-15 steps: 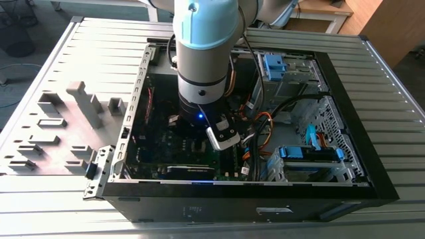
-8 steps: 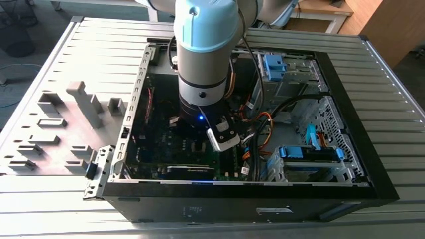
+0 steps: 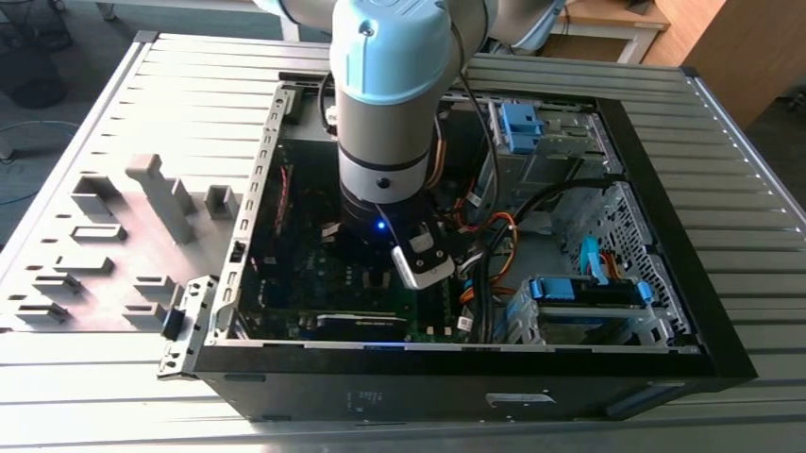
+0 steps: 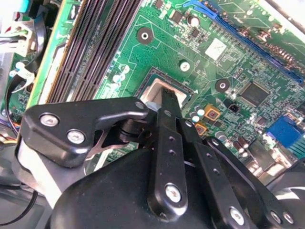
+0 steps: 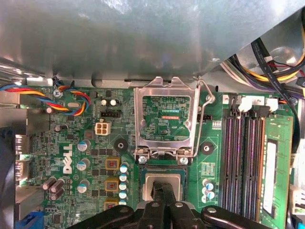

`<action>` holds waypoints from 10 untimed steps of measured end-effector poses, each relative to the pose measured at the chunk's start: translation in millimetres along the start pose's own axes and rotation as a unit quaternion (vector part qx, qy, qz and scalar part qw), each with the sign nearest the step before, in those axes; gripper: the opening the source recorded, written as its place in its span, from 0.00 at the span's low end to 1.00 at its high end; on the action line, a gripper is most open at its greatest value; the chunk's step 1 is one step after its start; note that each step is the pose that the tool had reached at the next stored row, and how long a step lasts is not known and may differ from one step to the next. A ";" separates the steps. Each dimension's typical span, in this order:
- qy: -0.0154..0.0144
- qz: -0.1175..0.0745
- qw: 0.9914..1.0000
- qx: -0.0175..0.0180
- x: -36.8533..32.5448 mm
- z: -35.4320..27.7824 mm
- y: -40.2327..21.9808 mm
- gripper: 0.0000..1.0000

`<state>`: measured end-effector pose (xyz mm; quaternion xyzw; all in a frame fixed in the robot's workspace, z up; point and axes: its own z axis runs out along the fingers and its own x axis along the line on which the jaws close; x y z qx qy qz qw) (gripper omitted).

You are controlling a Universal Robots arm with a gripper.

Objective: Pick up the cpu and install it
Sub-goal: 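Place the cpu into insertion slot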

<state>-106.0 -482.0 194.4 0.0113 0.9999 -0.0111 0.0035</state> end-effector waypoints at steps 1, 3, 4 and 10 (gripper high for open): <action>0.000 0.000 1.000 0.000 0.0 0.1 0.0 0.11; 0.000 0.000 1.000 0.000 0.0 0.2 0.0 0.11; 0.000 0.000 1.000 0.000 0.0 0.4 0.1 0.11; 0.000 0.000 1.000 0.000 0.0 1.3 0.1 0.11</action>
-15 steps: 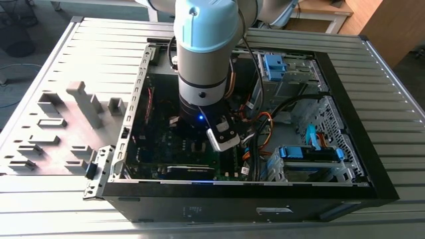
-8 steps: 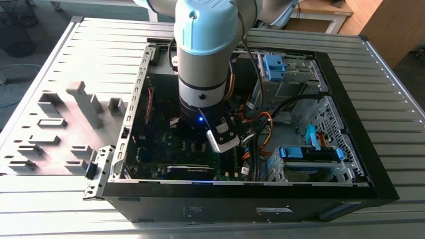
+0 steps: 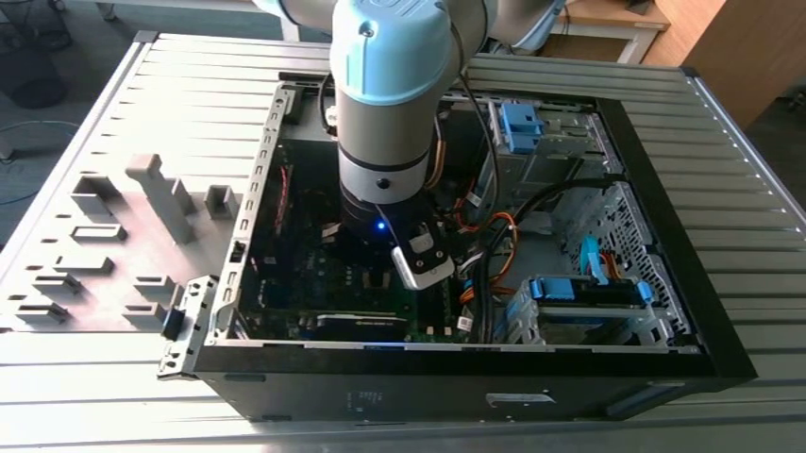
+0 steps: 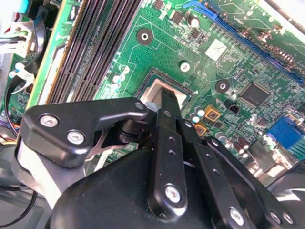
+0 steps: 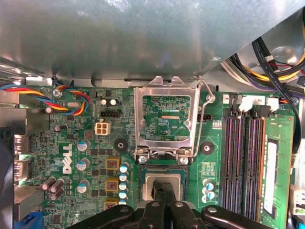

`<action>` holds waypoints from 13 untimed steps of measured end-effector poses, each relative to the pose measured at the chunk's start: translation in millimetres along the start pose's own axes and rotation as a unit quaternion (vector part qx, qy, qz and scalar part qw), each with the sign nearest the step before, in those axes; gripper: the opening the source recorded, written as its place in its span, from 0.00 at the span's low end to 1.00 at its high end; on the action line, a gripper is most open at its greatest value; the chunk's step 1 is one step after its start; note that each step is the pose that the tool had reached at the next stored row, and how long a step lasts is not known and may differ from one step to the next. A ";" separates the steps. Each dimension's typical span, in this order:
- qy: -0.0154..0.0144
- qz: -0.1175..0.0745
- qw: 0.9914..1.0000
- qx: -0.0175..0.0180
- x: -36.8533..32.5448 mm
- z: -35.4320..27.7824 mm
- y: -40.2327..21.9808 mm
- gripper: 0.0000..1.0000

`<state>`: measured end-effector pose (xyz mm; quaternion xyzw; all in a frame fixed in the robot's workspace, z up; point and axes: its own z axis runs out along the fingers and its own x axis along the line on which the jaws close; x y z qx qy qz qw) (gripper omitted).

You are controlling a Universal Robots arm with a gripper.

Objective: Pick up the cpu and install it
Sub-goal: 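Place the cpu into insertion slot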

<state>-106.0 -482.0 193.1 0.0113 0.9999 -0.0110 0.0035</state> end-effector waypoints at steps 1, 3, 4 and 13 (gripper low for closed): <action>0.000 0.000 1.000 0.000 0.0 0.1 0.0 0.11; 0.000 0.000 1.000 0.000 0.0 -0.7 0.0 0.11; 0.000 0.000 1.000 -0.001 -0.1 -1.6 0.2 0.11; 0.000 0.000 1.000 0.000 -0.1 -19.3 -0.4 0.11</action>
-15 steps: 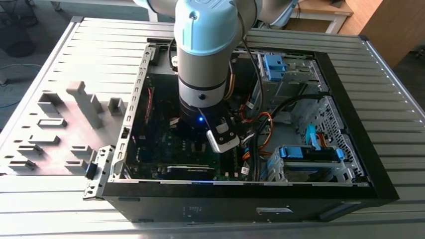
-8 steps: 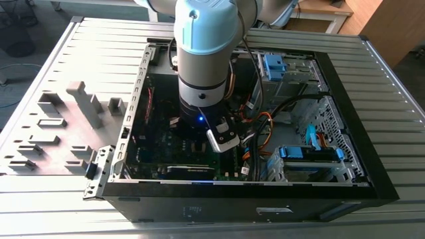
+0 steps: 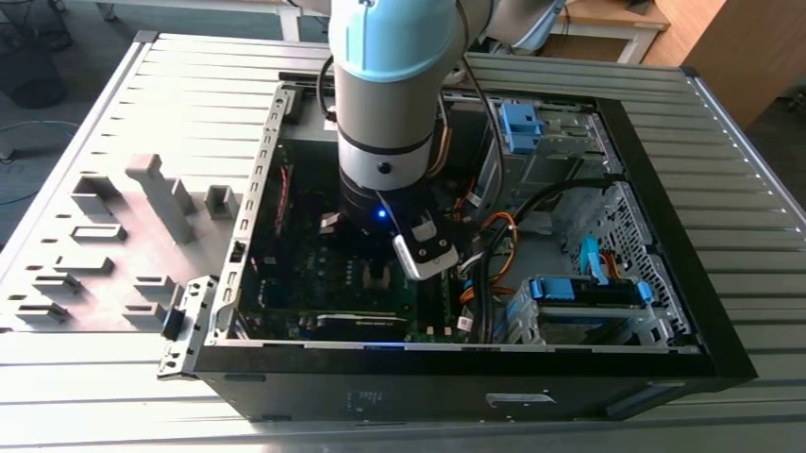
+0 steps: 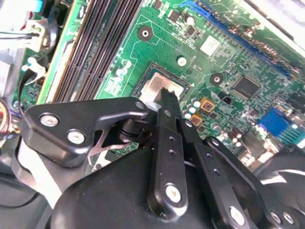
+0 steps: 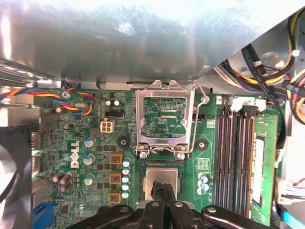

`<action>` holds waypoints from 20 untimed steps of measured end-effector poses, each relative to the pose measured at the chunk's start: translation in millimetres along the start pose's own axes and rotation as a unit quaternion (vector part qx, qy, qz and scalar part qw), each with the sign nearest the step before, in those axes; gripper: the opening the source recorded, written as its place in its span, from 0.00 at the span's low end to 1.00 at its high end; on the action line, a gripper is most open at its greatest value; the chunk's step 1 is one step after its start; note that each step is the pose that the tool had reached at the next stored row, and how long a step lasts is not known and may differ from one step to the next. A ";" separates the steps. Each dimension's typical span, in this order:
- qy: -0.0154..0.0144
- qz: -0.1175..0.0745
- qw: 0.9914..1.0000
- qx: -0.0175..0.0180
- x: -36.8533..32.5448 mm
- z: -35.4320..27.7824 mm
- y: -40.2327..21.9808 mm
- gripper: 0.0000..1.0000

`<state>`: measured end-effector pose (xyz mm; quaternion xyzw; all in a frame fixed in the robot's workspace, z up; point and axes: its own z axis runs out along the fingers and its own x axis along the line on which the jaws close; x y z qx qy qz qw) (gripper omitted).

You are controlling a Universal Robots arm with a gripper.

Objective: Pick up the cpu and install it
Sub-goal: 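Place the cpu into insertion slot, then close the cpu cover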

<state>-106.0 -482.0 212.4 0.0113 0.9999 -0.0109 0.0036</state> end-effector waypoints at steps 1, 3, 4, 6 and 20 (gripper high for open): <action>0.000 0.000 1.000 0.000 0.0 -1.5 0.0 0.11; 0.000 0.000 1.000 0.000 0.0 -3.7 -0.1 0.11; 0.000 0.000 1.000 0.000 0.0 -4.6 -0.1 0.11; 0.000 0.000 1.000 0.000 -0.1 -4.9 -0.1 0.11; 0.000 -0.001 1.000 0.000 0.0 -6.9 -0.2 0.11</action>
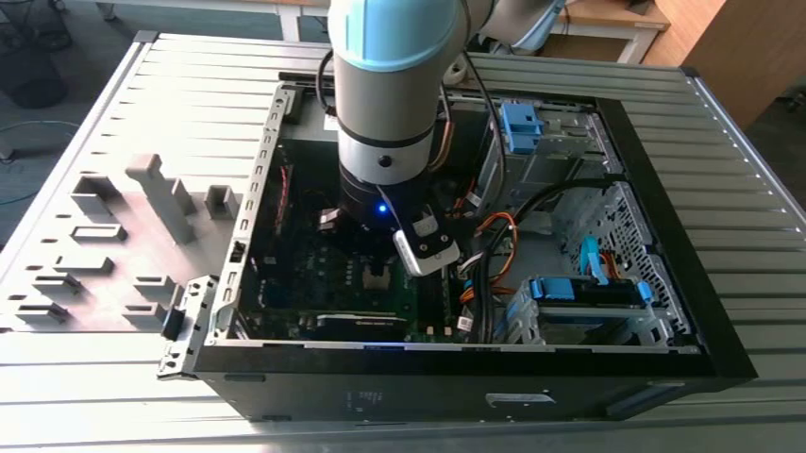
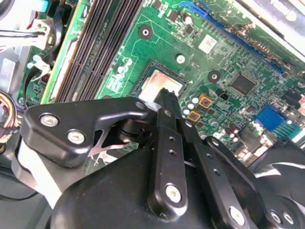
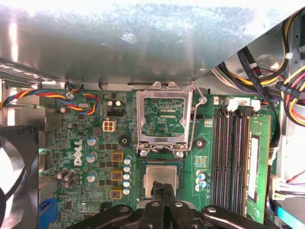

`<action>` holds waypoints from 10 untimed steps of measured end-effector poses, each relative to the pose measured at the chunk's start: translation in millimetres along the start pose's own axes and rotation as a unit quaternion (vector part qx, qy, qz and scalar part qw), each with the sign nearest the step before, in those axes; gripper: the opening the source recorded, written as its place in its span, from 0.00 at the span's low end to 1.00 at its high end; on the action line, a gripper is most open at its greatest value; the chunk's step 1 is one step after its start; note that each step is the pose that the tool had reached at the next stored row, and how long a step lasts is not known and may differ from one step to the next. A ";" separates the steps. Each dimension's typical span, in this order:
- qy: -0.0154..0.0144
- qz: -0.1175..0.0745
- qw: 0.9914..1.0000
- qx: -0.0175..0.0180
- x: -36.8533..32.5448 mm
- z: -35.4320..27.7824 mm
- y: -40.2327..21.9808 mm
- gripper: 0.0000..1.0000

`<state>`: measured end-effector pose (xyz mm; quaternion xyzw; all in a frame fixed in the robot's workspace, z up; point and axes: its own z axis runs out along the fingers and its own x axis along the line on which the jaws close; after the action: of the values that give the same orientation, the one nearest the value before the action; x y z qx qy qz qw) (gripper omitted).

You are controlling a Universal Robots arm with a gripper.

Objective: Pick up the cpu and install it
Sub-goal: 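Close the cpu cover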

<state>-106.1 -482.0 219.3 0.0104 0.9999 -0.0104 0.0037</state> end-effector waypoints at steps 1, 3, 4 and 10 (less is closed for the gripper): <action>0.000 -0.001 1.000 0.000 0.0 -0.6 0.0 0.11; 0.000 -0.004 1.000 -0.001 -0.1 -4.0 0.0 0.11; 0.000 -0.005 1.000 -0.001 -0.1 -6.5 -0.1 0.11; 0.000 -0.012 1.000 -0.002 -0.2 -19.9 -0.3 0.11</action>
<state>-106.0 -481.9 239.2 -0.0014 1.0000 -0.0081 0.0038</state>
